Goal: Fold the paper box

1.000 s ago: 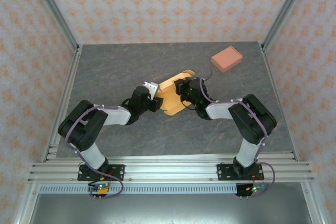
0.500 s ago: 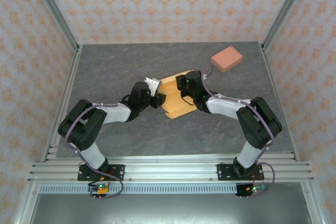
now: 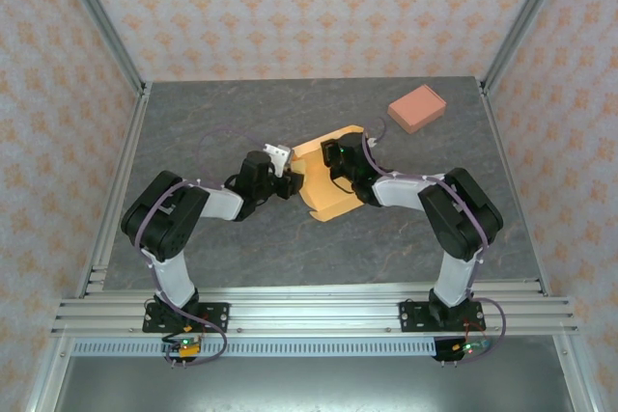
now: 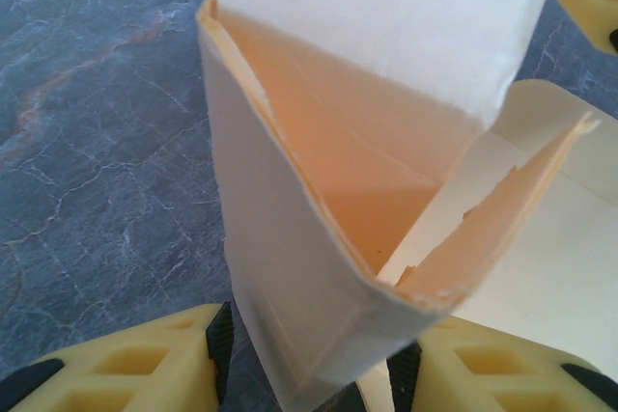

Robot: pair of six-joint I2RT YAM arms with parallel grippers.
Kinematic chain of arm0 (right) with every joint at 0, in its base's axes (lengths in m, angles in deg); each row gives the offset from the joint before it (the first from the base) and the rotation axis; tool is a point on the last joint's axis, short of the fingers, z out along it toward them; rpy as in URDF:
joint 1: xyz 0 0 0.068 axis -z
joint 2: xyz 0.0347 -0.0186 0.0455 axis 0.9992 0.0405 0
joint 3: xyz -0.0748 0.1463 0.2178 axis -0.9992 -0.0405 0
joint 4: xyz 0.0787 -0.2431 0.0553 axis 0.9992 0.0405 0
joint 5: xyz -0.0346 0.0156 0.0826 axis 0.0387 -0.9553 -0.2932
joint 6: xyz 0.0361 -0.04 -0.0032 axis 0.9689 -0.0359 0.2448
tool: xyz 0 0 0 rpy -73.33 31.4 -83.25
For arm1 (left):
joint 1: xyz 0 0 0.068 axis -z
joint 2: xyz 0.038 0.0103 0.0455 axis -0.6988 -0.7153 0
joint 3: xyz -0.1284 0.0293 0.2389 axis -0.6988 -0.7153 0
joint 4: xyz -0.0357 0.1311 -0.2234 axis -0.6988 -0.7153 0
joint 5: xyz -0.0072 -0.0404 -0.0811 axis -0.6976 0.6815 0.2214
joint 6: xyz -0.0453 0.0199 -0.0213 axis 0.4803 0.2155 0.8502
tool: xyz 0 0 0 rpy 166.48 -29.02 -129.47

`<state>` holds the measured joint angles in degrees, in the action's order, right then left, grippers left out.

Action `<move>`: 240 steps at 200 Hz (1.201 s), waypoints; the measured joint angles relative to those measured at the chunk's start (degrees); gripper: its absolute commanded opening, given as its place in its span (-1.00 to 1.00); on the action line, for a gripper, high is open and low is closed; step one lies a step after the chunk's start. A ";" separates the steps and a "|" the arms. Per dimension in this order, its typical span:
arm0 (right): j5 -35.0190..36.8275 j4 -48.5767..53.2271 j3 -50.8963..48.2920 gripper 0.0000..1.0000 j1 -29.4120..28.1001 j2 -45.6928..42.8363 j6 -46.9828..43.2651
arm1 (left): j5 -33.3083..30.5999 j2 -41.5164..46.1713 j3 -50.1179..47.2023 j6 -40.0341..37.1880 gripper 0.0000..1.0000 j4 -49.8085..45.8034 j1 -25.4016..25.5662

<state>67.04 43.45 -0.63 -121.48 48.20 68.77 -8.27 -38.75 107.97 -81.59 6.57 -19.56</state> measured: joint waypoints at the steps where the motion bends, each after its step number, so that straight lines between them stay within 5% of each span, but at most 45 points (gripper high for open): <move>1: 0.00 -0.09 -0.04 -1.00 0.00 0.00 0.07 | -0.02 0.00 0.00 -0.02 -0.05 0.00 0.00; 49: 0.55 -2.56 -1.60 -1.00 -0.31 0.00 1.79 | -2.21 -0.02 1.46 -0.24 -0.10 -0.35 2.01; 100: 3.80 -2.16 -1.92 -1.00 -1.05 -0.50 3.26 | -10.08 -1.75 4.52 0.63 -0.42 -1.57 3.85; 177: 7.56 3.39 -1.86 -1.00 -4.02 -2.75 6.58 | -21.62 -3.26 8.72 0.90 -0.38 -6.56 6.43; 223: 8.09 7.41 -1.57 -1.00 -5.35 -4.22 8.76 | -24.98 -3.58 9.22 1.07 -1.00 -7.15 6.36; 240: 7.50 7.61 -1.84 -0.63 -5.53 -4.68 9.46 | -25.00 -3.58 8.79 1.05 -1.00 -6.34 6.36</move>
<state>74.54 51.06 -2.47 -127.01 43.53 78.24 -33.27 -42.33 116.75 -80.54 0.23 -13.20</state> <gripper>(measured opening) 0.065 0.049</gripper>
